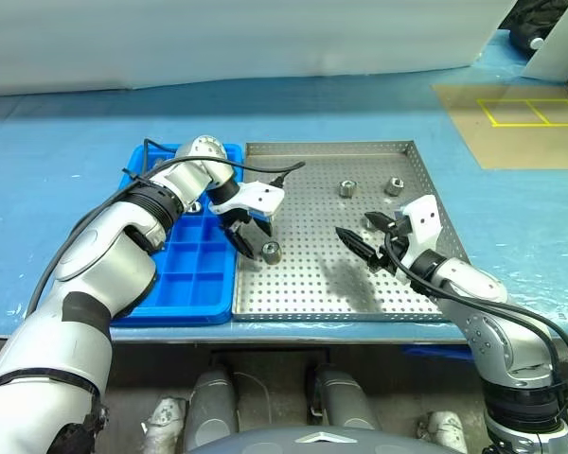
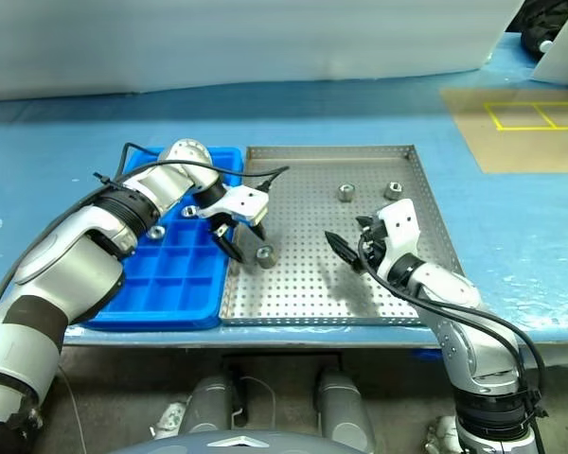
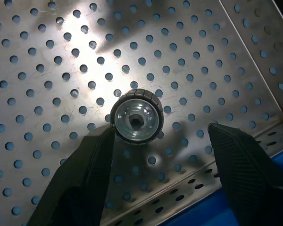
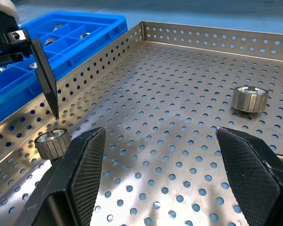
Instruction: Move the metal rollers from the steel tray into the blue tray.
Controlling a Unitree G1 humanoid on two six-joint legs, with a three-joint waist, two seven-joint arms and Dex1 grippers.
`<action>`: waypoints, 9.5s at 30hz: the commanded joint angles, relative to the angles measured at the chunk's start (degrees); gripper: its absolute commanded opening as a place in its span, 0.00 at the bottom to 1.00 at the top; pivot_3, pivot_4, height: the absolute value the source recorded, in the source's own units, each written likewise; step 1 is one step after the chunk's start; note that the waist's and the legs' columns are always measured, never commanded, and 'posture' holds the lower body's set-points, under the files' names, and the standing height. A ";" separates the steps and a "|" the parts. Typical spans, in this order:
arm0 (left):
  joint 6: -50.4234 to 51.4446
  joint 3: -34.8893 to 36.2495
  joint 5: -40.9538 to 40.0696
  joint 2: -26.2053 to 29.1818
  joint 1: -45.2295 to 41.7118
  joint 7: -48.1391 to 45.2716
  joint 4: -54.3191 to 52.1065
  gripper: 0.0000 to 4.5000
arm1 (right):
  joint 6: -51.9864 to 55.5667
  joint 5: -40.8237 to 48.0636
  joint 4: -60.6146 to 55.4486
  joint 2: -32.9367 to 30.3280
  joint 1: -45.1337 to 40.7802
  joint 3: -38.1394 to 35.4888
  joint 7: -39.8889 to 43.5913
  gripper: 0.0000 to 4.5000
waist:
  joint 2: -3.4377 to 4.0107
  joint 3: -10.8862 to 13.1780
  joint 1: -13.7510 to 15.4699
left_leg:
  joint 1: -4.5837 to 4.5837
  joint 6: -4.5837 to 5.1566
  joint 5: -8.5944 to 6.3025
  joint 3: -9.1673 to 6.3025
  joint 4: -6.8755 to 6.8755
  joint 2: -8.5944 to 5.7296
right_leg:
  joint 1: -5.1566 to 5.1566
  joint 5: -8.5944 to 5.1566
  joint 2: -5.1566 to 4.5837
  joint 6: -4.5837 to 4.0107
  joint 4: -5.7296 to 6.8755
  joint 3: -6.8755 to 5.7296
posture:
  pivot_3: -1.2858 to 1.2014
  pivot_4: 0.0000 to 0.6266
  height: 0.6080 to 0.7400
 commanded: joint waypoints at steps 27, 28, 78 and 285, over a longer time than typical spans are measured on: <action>-5.93 13.18 10.55 -2.77 12.12 4.91 -5.93 0.74 | -1.21 0.07 -5.06 1.71 4.00 2.73 -3.52 0.86 | 0.01 -0.01 -0.06 | 0.83 -0.01 -0.01 0.00 -0.10 0.03 | 0.76 -0.02 -0.05 0.01 -0.13 0.02 | 0.32 0.24 1.00; -6.81 13.66 10.41 -2.95 12.26 4.76 -5.67 0.74 | -1.22 0.09 -5.01 1.69 3.96 2.66 -3.53 0.86 | 0.02 -0.01 -0.08 | 0.84 -0.01 -0.01 0.00 -0.11 0.03 | 0.76 -0.02 -0.05 0.01 -0.13 0.02 | 0.32 0.24 1.00; -10.57 19.50 17.31 -7.56 13.04 12.17 1.94 0.29 | -1.33 -1.04 -3.83 -0.07 2.37 3.31 -2.64 0.86 | 0.10 -0.07 -0.33 | 0.94 0.09 -0.08 0.00 -0.67 0.01 | 0.73 0.11 -0.07 0.25 -0.80 0.31 | 0.32 0.24 1.00; 25.36 40.65 -14.77 -0.97 32.75 25.36 -37.54 1.00 | -45.28 -22.99 75.74 6.28 -38.99 1.97 -2.87 0.71 | -0.06 0.03 1.59 | -0.60 -0.82 0.51 -0.23 0.00 0.15 | -1.17 -0.06 0.31 -0.11 1.25 -0.17 | 0.46 0.24 1.00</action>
